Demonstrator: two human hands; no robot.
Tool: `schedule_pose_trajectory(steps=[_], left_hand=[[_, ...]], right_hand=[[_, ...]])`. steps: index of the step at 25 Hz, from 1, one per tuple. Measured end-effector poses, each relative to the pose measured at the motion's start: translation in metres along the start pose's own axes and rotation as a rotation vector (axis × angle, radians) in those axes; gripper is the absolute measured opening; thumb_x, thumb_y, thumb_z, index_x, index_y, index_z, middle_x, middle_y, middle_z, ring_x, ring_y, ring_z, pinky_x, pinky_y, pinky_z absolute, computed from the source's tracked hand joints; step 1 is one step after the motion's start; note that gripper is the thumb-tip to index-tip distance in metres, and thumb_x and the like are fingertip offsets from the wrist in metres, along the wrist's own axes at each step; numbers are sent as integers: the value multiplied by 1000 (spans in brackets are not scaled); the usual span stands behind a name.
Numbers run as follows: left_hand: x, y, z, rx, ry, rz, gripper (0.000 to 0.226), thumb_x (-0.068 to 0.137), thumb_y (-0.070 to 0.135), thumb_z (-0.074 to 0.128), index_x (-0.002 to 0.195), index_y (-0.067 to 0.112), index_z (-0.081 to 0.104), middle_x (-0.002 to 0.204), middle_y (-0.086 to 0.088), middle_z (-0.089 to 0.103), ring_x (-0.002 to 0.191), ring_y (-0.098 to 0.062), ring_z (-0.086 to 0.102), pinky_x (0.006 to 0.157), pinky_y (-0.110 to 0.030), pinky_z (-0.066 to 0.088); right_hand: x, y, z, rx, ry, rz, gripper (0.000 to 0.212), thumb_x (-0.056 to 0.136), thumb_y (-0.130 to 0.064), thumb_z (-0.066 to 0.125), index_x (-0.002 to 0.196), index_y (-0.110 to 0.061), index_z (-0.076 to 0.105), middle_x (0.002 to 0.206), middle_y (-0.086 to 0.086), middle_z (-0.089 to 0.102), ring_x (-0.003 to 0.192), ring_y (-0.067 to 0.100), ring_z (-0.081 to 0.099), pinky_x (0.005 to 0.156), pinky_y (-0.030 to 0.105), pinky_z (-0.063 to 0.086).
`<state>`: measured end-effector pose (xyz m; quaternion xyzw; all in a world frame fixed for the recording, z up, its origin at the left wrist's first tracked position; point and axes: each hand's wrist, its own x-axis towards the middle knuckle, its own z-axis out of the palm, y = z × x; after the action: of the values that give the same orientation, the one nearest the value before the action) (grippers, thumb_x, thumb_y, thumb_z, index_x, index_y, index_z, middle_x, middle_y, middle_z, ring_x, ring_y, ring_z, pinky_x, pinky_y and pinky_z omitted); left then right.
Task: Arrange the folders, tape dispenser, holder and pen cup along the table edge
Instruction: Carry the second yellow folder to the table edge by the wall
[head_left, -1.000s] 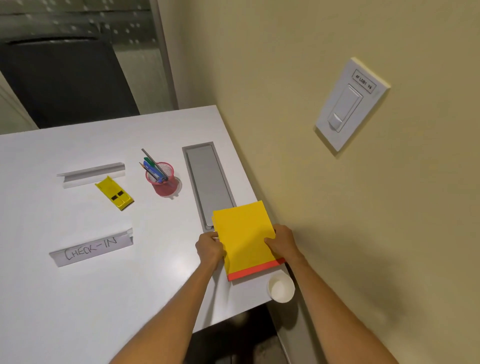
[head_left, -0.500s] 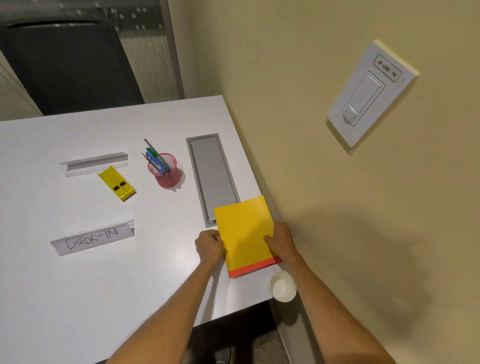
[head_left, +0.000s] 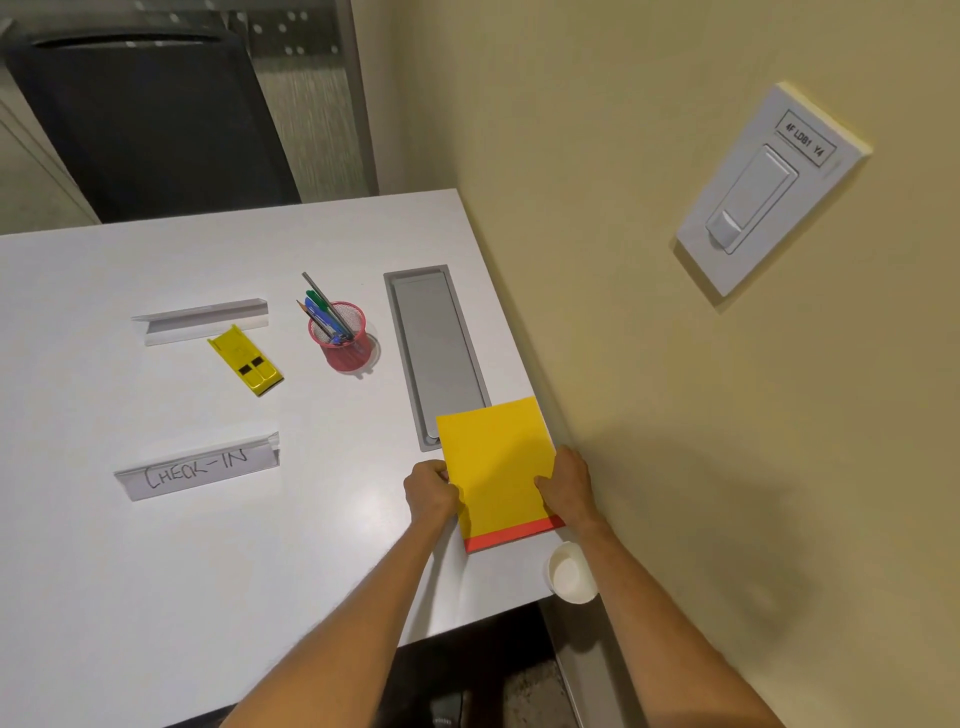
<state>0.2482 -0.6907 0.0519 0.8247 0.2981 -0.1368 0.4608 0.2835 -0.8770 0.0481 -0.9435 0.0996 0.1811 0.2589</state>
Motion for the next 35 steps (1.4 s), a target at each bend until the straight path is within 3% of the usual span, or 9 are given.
schedule_pose_trajectory(steps=[4, 6, 8, 10, 15, 21, 24, 29, 35], left_hand=[[0, -3, -2, -44, 3, -14, 36, 74, -18, 58, 67, 17, 54, 84, -14, 56, 82, -25, 52, 72, -30, 35], [-2, -4, -5, -58, -4, 1, 22, 80, -10, 63, 92, 7, 68, 102, -21, 65, 99, -32, 61, 82, -33, 44], [-4, -5, -9, -40, -5, 32, 33, 88, 0, 63, 120, -3, 63, 124, -21, 66, 115, -35, 62, 93, -36, 47], [-12, -3, -16, -22, -16, 119, 32, 94, 9, 58, 125, -1, 60, 130, -21, 64, 120, -35, 60, 91, -32, 45], [-22, -6, -38, 396, 47, 449, 54, 104, 32, 38, 154, 14, 27, 163, -7, 25, 152, -25, 21, 124, -41, 21], [-40, -20, -98, 635, 177, 655, 61, 105, 40, 21, 157, 12, 5, 167, -6, 0, 155, -22, -5, 128, -36, -3], [-52, -30, -145, 628, 220, 699, 63, 105, 39, 29, 156, 5, 13, 166, -11, 8, 155, -27, 5, 126, -38, 0], [-76, -56, -233, 639, 356, 763, 61, 99, 34, 52, 146, -3, 39, 155, -19, 38, 146, -33, 33, 120, -49, 26], [-95, -88, -330, 657, 442, 783, 65, 102, 40, 40, 153, 3, 24, 163, -13, 23, 153, -27, 18, 125, -39, 6]], right_hand=[[-4, -1, 3, 19, 13, 14, 39, 88, -15, 70, 115, 3, 49, 117, 21, 57, 106, 32, 57, 81, 34, 46], [-7, -4, 3, 23, 30, 19, 42, 89, -17, 69, 119, 2, 47, 120, 20, 56, 107, 31, 56, 83, 34, 46], [-12, -9, 3, 8, 58, -3, 49, 90, -21, 67, 127, 2, 44, 127, 20, 53, 115, 32, 53, 91, 37, 46], [-18, -17, 1, 0, 96, -44, 57, 91, -26, 65, 135, 0, 39, 136, 18, 49, 124, 32, 49, 100, 38, 44], [-41, -51, 4, -112, 205, -221, 69, 97, -40, 51, 149, -2, 27, 156, 15, 32, 143, 29, 30, 117, 38, 26], [-84, -112, 18, -245, 398, -364, 63, 100, -48, 37, 147, -6, 36, 155, 12, 37, 146, 26, 30, 122, 40, 22], [-112, -146, 28, -247, 456, -381, 62, 100, -50, 34, 147, -8, 38, 154, 11, 38, 146, 24, 29, 122, 37, 19], [-167, -213, 51, -158, 468, -415, 65, 99, -55, 33, 148, -12, 36, 155, 9, 37, 146, 24, 30, 121, 36, 19], [-230, -288, 75, -88, 489, -479, 67, 98, -55, 34, 150, -12, 30, 158, 7, 31, 148, 20, 24, 122, 32, 13]])
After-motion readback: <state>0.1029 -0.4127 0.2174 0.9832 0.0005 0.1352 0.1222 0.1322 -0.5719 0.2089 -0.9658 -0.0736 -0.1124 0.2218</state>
